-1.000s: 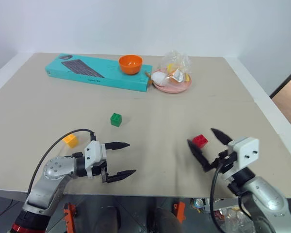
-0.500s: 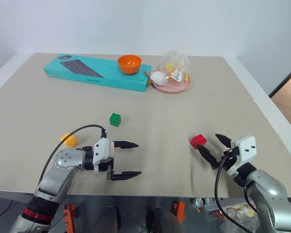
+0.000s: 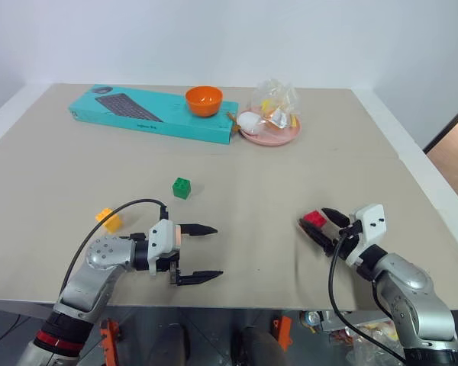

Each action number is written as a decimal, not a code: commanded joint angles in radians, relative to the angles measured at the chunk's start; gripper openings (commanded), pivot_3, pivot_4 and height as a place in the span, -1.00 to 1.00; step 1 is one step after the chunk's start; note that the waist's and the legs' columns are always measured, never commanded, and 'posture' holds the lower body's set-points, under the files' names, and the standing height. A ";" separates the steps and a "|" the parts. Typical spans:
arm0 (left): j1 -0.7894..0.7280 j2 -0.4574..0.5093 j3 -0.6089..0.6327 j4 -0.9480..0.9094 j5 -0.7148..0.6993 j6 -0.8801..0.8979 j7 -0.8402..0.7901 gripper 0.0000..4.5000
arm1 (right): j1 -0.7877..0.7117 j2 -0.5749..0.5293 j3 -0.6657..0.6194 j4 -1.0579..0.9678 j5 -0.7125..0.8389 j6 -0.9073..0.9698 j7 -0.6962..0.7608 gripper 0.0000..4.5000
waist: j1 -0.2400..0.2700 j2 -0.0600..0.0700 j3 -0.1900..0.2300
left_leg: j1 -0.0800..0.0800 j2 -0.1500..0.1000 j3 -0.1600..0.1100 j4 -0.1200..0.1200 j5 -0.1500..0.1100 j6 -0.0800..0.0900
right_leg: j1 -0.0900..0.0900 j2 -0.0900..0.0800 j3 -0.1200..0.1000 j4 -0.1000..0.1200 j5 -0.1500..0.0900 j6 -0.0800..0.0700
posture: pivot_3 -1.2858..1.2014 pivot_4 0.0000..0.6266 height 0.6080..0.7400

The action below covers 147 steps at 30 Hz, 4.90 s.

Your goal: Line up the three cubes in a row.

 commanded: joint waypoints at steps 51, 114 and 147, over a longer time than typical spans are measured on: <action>0.204 0.057 0.171 -0.156 -0.050 0.087 0.201 1.00 | -0.633 -0.007 0.555 0.281 -0.124 -0.026 0.586 -0.45 | -0.001 0.000 0.001 | 0.000 0.009 0.005 0.001 -0.001 0.001 | -0.004 0.002 0.006 0.000 0.004 -0.001 | 0.03 -0.52 1.00; -0.227 -0.292 0.197 0.255 0.115 0.281 0.749 0.74 | -0.398 -0.012 0.271 -0.226 -0.051 0.145 0.092 1.00 | -0.001 -0.003 0.002 | 0.000 0.006 0.014 0.001 -0.001 0.001 | -0.005 0.006 0.014 -0.001 0.007 0.003 | 0.03 -0.52 1.00; -0.108 0.110 0.113 0.062 -0.019 0.162 -0.033 -0.42 | -0.422 -0.034 0.286 -0.168 -0.063 0.121 0.125 1.00 | -0.003 -0.004 0.002 | -0.001 0.009 0.015 0.000 -0.001 0.001 | -0.009 0.006 0.017 -0.001 0.007 0.003 | 0.03 -0.52 1.00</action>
